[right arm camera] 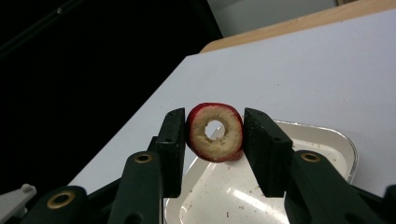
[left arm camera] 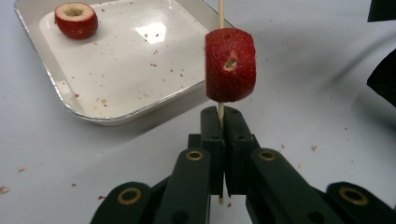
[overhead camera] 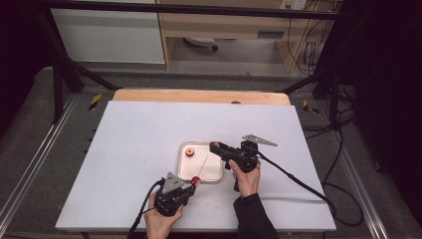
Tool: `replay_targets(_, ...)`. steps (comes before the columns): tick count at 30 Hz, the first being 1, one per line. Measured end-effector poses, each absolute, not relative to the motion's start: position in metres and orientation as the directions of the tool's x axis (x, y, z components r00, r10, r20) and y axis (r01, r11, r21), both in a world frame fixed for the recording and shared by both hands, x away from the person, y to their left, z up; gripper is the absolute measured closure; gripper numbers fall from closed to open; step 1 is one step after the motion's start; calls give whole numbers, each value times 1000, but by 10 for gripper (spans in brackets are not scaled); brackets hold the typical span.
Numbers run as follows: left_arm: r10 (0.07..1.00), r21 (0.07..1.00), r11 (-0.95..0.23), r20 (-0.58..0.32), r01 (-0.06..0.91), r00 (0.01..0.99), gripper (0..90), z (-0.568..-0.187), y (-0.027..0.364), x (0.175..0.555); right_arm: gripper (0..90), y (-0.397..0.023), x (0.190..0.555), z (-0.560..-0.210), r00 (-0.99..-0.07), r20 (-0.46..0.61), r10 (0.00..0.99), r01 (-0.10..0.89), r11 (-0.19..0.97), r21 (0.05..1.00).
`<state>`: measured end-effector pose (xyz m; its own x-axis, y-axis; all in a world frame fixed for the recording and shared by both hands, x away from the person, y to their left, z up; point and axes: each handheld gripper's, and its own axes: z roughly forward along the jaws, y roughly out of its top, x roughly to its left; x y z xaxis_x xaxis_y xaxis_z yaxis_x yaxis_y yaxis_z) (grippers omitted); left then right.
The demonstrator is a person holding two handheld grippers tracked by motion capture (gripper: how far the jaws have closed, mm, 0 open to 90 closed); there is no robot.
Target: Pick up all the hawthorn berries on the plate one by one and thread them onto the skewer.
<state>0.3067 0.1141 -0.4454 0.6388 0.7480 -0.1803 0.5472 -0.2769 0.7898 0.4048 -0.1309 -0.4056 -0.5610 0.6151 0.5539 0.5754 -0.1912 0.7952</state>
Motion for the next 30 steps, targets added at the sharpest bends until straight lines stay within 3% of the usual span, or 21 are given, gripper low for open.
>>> replay_targets(8, 747, 785, -213, -253, 581, 615, 881, -445, 99, 309, 608, -130, 401, -402, -569, 558, 603, 521, -261, 813)
replay_targets(30, 758, 796, -157, -282, 585, 588, 881, -441, 96, 313, 608, -124, 397, -408, -577, 574, 581, 505, -298, 810)
